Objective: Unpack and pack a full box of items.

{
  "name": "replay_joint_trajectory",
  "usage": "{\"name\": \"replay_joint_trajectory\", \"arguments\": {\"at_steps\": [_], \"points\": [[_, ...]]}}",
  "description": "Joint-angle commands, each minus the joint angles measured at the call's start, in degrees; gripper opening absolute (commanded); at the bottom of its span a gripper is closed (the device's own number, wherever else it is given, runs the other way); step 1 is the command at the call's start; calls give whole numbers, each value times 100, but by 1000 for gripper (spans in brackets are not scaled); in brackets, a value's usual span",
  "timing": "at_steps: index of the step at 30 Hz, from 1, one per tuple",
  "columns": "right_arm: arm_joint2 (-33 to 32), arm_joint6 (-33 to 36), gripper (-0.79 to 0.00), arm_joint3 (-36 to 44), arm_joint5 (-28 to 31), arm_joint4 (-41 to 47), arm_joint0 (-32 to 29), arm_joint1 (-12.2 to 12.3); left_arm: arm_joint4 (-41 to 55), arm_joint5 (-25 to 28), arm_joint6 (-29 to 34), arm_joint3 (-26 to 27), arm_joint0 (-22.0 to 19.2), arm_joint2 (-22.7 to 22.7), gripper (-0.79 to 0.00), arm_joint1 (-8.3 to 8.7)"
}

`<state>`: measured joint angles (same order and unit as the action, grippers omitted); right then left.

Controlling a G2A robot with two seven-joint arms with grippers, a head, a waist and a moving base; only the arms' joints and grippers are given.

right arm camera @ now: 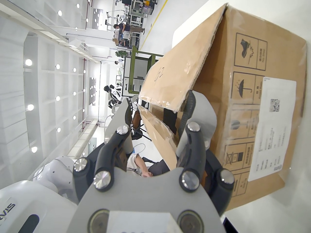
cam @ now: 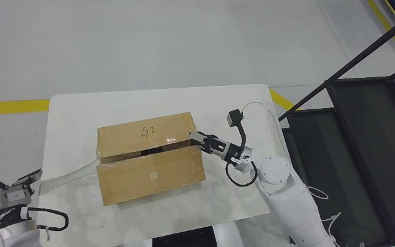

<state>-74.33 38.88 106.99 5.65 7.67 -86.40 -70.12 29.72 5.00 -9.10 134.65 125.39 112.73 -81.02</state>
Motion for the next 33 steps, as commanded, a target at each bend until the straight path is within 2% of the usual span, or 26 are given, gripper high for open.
{"name": "replay_joint_trajectory", "arguments": {"at_steps": [1,20,33], "points": [[33,-49,-406,14,21,-29,45,0,0,0,0,0,0,0,0,0],[330,-440,-366,5,120,-20,406,-26,0,0,0,0,0,0,0,0],[137,25,-434,109,256,-80,17,76,0,0,0,0,0,0,0,0]]}}
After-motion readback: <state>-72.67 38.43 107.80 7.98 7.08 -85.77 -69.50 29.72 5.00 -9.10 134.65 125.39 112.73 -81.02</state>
